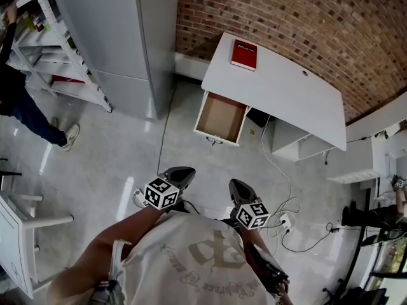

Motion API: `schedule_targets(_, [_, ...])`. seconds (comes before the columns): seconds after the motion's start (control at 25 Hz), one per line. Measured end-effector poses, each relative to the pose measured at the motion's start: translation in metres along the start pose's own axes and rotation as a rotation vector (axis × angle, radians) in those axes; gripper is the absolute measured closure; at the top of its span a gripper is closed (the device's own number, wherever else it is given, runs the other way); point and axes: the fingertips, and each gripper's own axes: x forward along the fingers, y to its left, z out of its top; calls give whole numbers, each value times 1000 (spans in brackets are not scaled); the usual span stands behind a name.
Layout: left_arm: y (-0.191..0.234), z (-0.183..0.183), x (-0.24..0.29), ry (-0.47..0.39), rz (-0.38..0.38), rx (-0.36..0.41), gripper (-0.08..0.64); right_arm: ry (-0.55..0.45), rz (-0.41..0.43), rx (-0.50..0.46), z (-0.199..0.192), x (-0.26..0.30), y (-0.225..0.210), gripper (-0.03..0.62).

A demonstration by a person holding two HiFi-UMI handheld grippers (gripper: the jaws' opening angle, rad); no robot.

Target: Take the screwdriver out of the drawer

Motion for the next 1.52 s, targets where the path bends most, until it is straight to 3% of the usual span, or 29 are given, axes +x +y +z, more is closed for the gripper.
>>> schedule_targets(1.12, [39,5,-37,-50,31,-24,549,36,-52,-10,0,32,13,584])
schedule_targets(1.52, [63,5,-50,-68,82,-47,549,43,1,-36,8,59,26,584])
